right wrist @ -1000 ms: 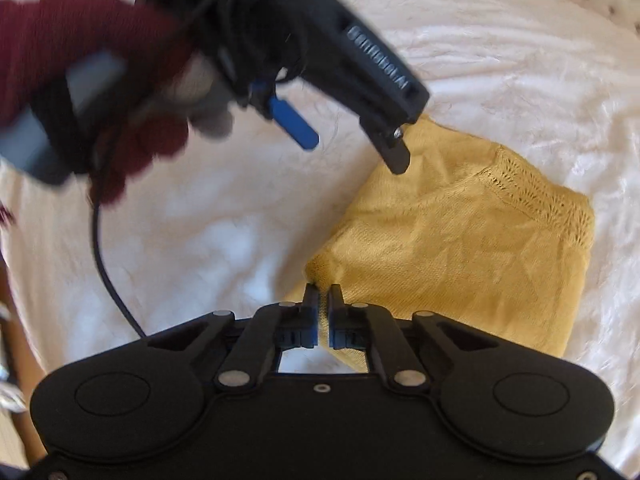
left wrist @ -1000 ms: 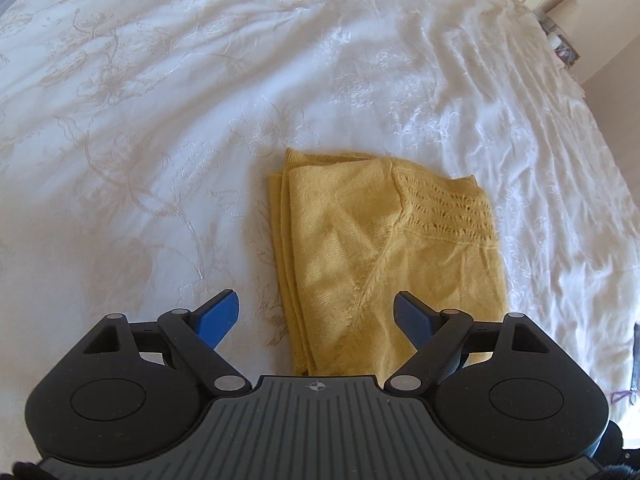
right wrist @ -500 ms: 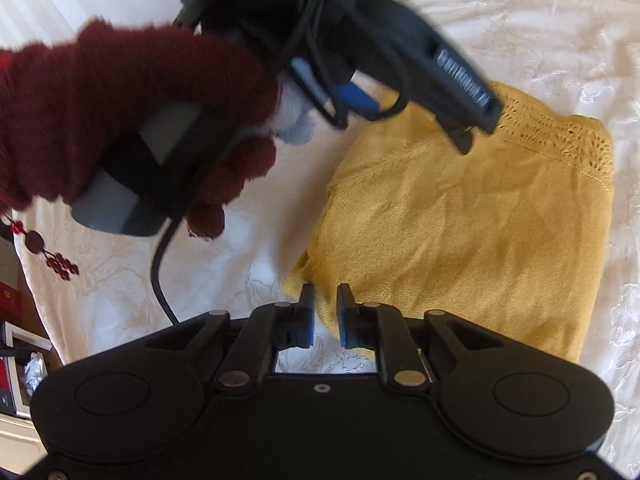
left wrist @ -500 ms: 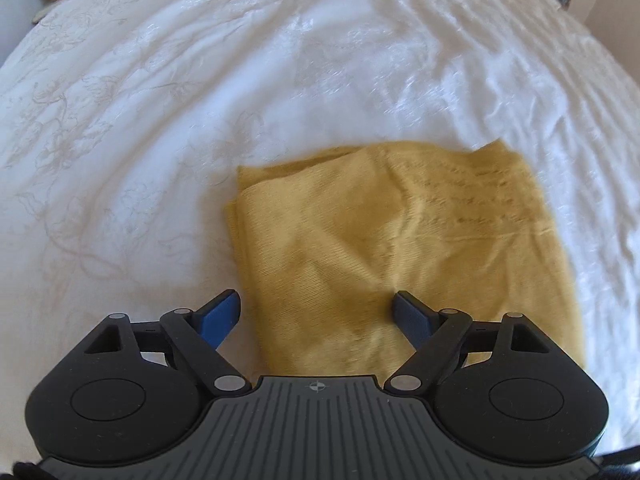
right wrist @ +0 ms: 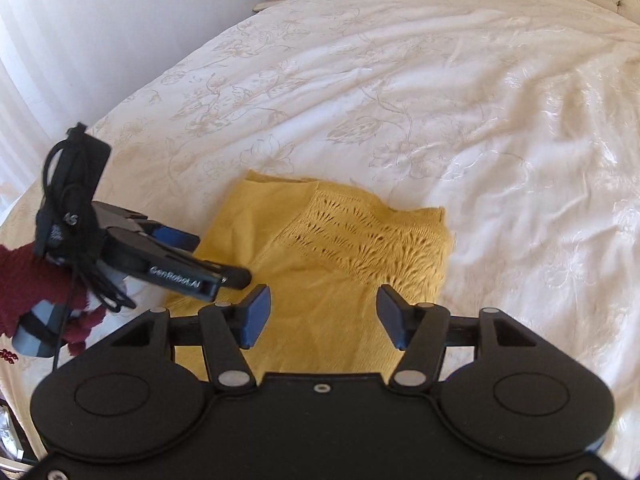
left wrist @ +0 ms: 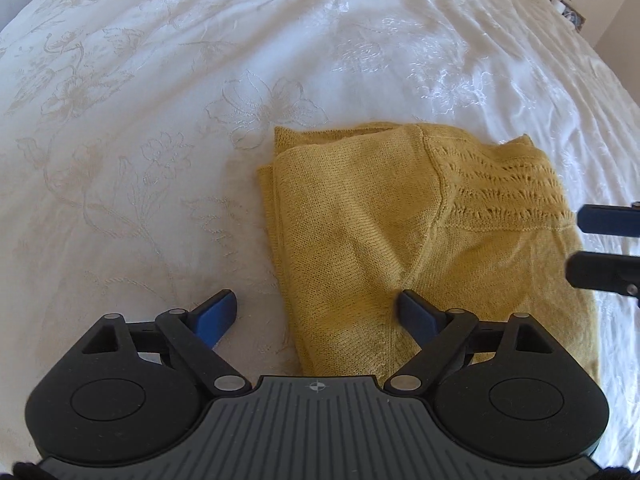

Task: Fold small clothes

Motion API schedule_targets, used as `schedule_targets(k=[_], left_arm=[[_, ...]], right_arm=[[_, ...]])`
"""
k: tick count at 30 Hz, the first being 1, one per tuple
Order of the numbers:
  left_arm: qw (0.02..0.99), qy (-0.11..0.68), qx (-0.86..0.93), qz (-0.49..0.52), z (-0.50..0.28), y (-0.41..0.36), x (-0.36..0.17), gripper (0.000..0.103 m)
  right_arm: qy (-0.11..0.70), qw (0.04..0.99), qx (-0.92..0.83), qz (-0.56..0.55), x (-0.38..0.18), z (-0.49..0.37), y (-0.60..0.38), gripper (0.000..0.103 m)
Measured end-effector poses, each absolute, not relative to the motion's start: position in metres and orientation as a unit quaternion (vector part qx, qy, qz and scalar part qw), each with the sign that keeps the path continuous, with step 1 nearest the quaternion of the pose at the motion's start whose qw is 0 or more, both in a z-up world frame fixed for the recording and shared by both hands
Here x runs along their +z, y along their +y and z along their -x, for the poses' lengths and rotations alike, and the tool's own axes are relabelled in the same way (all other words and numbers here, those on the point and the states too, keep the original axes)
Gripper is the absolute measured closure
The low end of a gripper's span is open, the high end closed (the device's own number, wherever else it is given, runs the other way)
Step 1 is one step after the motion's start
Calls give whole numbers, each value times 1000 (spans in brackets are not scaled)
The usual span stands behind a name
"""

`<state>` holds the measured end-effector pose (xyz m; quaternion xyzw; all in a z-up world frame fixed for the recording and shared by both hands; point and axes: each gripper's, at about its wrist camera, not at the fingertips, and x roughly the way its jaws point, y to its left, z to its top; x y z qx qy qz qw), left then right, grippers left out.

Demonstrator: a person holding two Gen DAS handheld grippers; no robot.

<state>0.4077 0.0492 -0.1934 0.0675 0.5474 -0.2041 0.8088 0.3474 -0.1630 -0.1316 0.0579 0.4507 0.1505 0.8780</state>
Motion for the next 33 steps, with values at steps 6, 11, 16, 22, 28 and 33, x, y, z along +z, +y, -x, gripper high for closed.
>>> schedule_targets(k=[6,11,16,22,28,33], left_arm=[[809,549,-203,-55,-408,51,-197,9],[802,559,-207,-44,-412,50,-200,2],[799,561,-218,-11,-413,64,-188,2],[794,570,-205,55,-390,95,-173,2],[768,599,-212,81,-353,97,-179,2],[754,615,-217,80,-335,81,-192,2]], right_arm=[[498,854,135,-72,-173,-401,-171,39],[499,855,111,-89,-174,-420,-183,38],[468,869,100,-128,-157,-407,-204,22],[460,855,94,-218,-156,-371,-245,5],[486,835,103,-235,-170,-347,-259,1],[492,819,120,-268,-183,-344,-261,1]])
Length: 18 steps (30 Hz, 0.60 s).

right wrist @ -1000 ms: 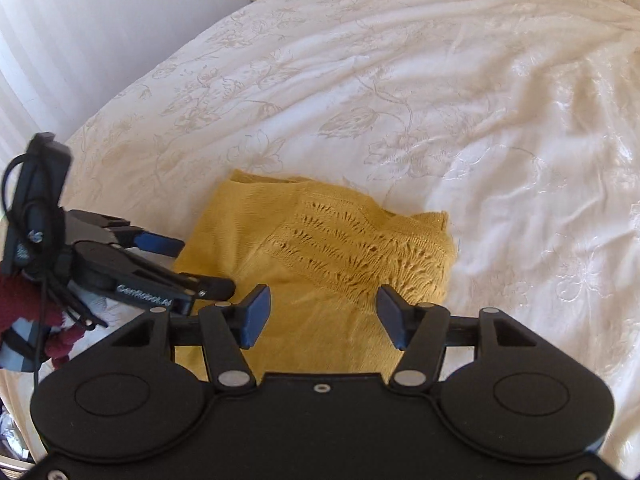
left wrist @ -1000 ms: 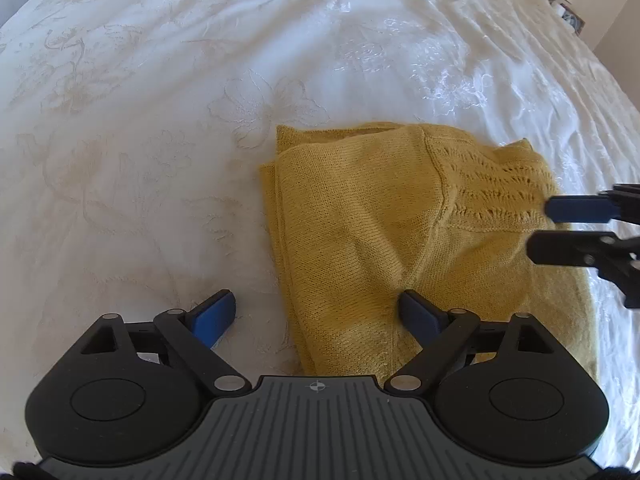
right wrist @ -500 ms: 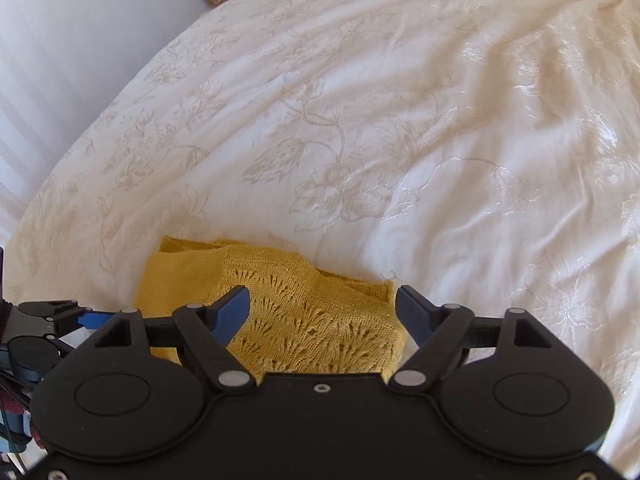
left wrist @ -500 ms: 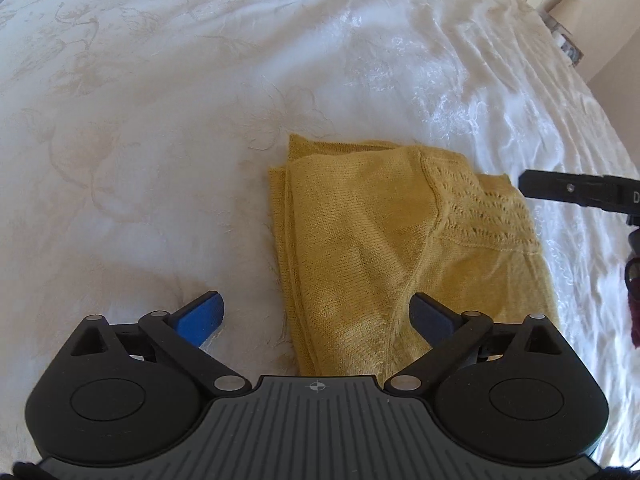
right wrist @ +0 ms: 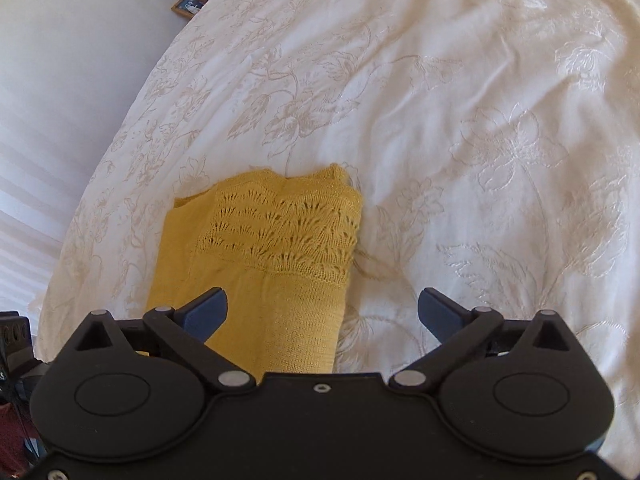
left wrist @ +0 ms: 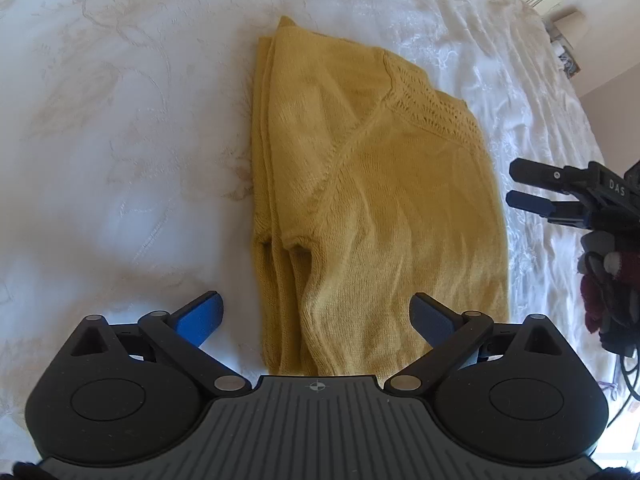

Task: Fold small clothes

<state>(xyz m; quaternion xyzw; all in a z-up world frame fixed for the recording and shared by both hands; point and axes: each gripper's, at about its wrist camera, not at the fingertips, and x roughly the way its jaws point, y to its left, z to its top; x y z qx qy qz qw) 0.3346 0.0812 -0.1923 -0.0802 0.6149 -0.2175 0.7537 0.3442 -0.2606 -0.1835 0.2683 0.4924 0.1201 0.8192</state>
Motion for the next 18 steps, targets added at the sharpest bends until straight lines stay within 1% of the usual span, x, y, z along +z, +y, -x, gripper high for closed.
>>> schedule_targets(k=[5,11,18], left_arm=[[746,619,-225,93,-340,70,-207,1],[747,606,-254,103,-362,54,-215,1],[747,589,-278,135,-377,46,-217,1]], right_arm=[[497,805,138,-292,-199,-358,-257,1],[501,787,163,-320,-217,-387,-246,0],[483,777,198,-352,-227,-413,-238,0]])
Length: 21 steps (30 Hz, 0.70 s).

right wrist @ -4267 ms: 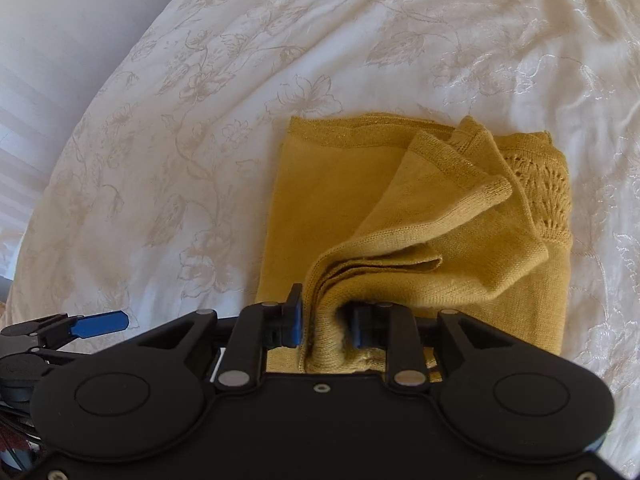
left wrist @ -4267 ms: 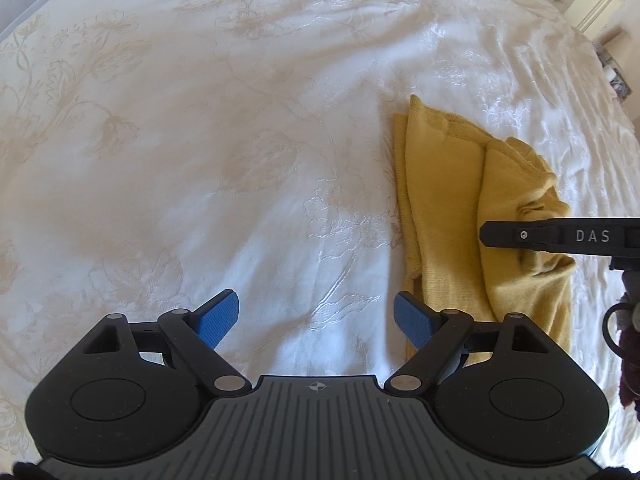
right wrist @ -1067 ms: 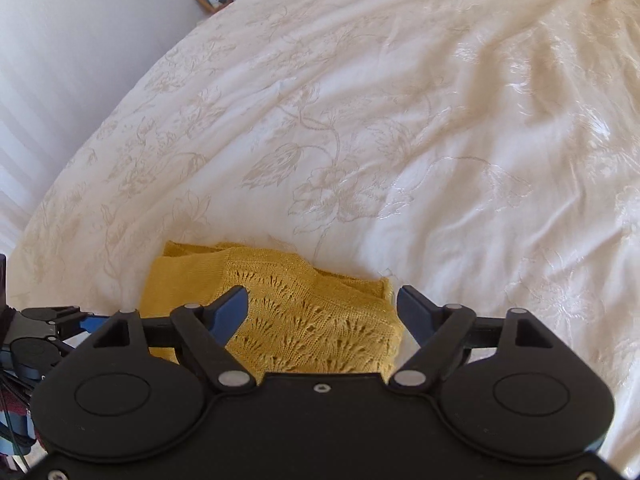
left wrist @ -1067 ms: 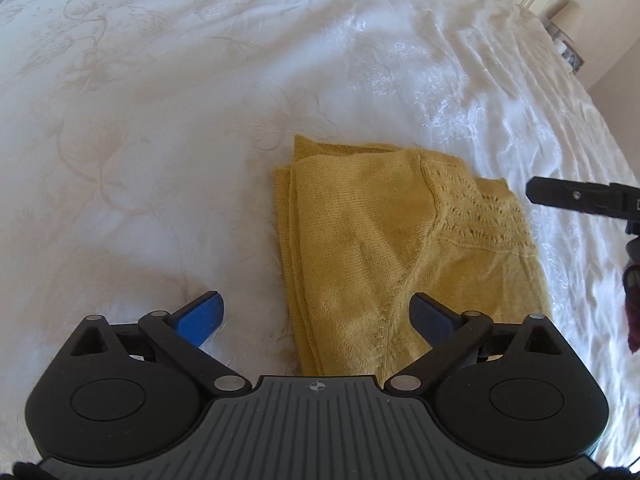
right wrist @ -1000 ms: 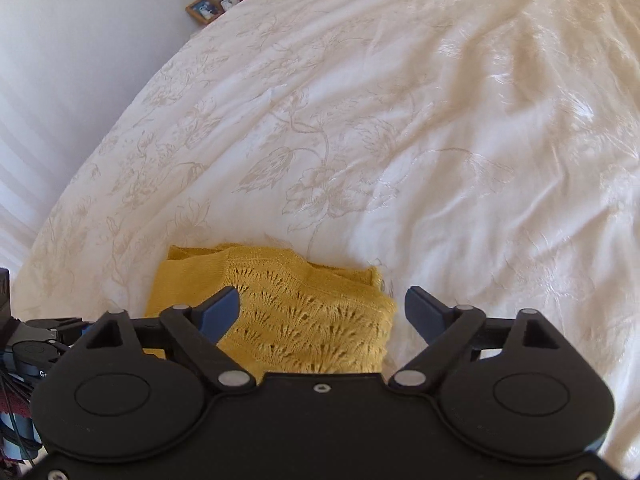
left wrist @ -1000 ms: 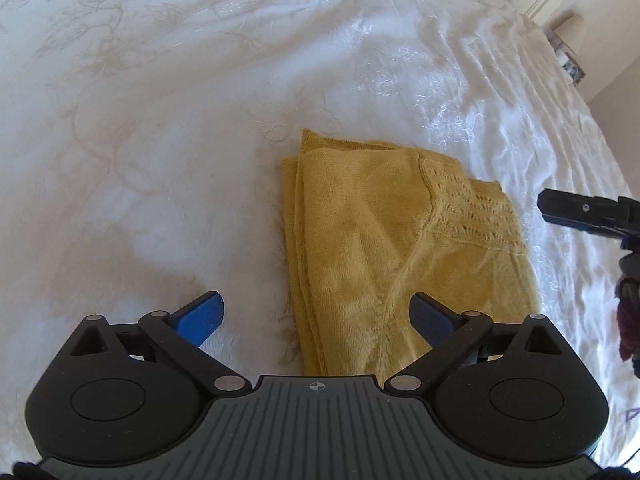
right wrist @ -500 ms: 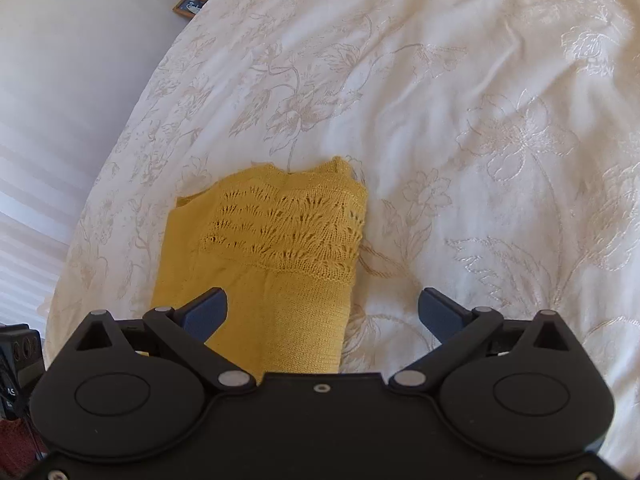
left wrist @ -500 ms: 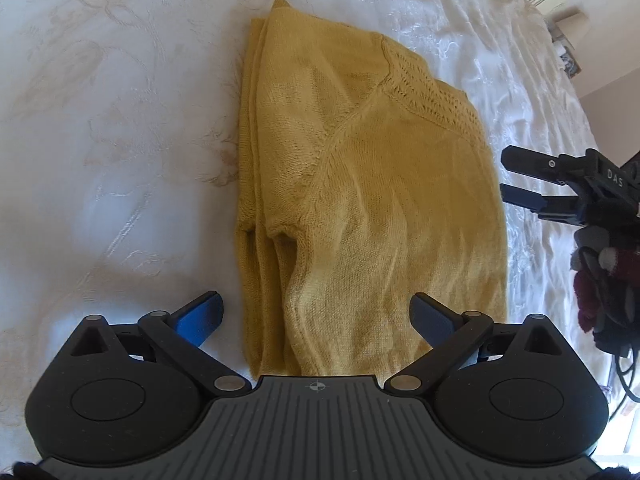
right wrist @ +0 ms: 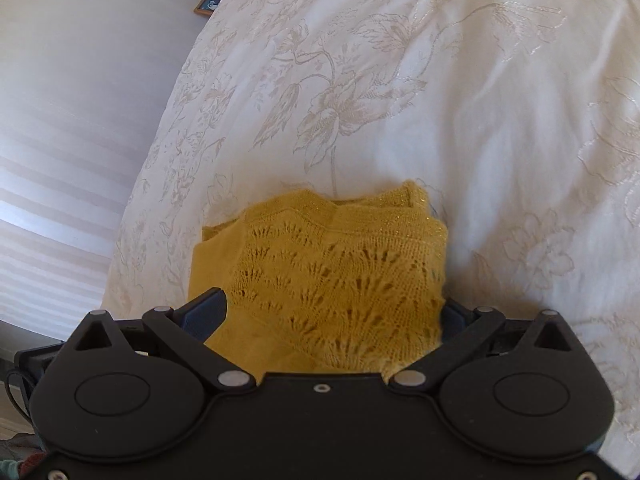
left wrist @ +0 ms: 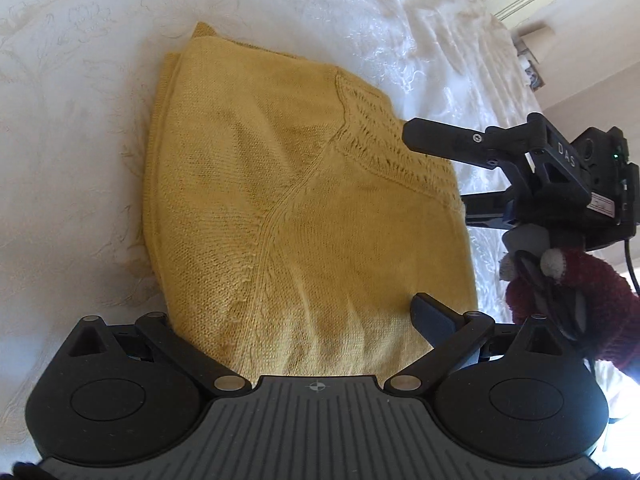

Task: Fold small clothes

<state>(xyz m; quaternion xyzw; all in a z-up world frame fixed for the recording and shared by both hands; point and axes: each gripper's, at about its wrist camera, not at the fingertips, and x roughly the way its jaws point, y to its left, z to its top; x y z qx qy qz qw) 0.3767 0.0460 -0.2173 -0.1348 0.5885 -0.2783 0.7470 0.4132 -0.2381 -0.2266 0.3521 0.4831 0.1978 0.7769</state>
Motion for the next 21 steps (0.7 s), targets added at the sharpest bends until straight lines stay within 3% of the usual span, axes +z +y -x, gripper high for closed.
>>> schedule_targets(k=[15,16,17,18,19,21], left_arm=[[727,599,-299,152,-359,44,-218,3],[727,597,-301,160,-361,44,-219,14],[726,596,-298,168,-363,45,-219,50],[723,603,-289,174,-365,48,-221,66],[713,612,-286,192,-367,51,-223,81],[706,611,-290,210,-367,54,-222,81]], right_arm=[[493,767,240,-335,-228,-402,-237,0],[499,764,239,-331,-226,-404,-234,1],[502,762,239,-331,-224,-405,-233,13],[509,763,231,-326,-221,-406,-231,31],[518,764,220,-316,-219,-406,-230,57],[513,774,216,-302,-209,-401,-227,57]])
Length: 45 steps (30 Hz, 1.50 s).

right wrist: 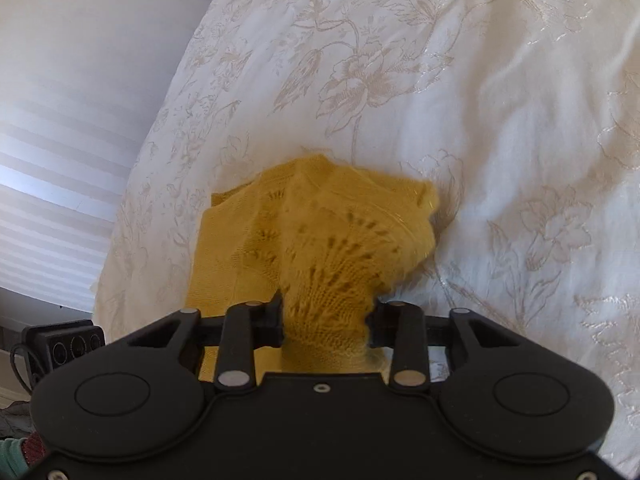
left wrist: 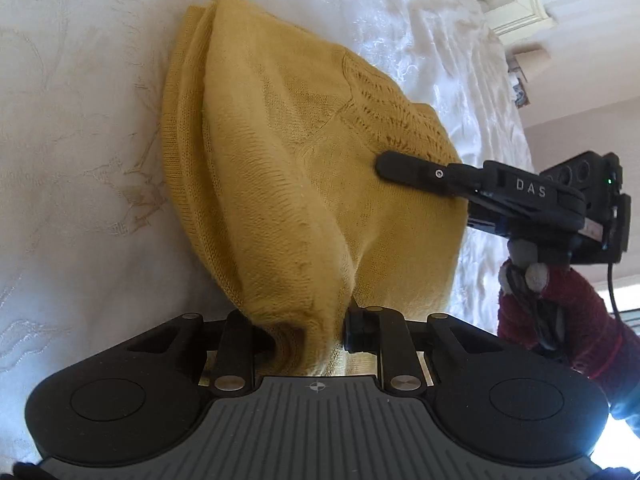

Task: Fold small clothes

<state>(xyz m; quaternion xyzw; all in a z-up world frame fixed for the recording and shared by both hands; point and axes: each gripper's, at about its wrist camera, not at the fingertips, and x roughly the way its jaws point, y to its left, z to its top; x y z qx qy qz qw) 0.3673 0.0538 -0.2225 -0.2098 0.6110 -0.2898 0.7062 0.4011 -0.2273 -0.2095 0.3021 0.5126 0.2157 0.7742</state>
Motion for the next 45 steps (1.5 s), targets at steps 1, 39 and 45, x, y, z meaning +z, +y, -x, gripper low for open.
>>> schedule_targets(k=[1,39,45], left_arm=[[708,609,-294,204,-365,53,-218,81],[825,544,-137,70,-120,-31,-150,72],[849,505,-154,14,-148,-78,-139,58]], right_arm=[[510,778,212,-299,-204,-398,-226,57],[470,865,132,-115,-141,-151,-337,34],[477,862,131,-108,-147,-138,-326,18]])
